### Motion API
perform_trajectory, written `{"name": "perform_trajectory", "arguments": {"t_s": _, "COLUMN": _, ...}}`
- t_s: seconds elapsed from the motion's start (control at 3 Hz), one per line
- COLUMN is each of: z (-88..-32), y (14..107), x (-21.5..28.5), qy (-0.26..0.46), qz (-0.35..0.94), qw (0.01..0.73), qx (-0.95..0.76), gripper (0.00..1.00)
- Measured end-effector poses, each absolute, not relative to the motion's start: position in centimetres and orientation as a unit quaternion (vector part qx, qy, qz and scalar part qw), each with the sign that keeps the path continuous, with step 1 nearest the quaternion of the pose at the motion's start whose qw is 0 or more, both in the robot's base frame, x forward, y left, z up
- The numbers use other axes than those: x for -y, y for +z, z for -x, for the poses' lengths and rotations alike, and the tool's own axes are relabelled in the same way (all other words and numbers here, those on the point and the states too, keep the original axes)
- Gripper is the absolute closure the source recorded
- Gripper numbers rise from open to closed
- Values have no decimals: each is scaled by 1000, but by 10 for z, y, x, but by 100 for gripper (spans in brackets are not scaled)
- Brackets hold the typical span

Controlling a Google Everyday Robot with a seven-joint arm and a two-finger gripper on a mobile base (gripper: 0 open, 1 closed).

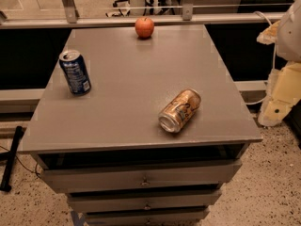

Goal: Pick pepsi can

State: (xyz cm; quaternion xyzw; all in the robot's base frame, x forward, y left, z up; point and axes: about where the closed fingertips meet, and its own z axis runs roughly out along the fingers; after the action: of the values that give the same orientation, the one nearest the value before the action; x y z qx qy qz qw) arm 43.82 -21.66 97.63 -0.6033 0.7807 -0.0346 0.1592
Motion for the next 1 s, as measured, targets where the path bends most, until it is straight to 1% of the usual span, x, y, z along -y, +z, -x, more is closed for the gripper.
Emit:
{"name": "perform_trajectory", "arguments": {"t_s": 0.33, "z": -438, "y": 976, "x": 217, "qy": -35, "qz": 603, "qw": 159, "qx": -781, "gripper": 0}}
{"name": "perform_trajectory", "arguments": {"t_s": 0.67, "z": -444, "y": 975, "x": 208, "qy": -19, "qz": 611, "qw": 171, "qx": -773, "gripper": 0}}
{"name": "perform_trajectory", "arguments": {"t_s": 1.0, "z": -469, "y": 967, "x": 168, "qy": 32, "qz": 626, "qw": 209, "qx": -750, "gripper": 0}}
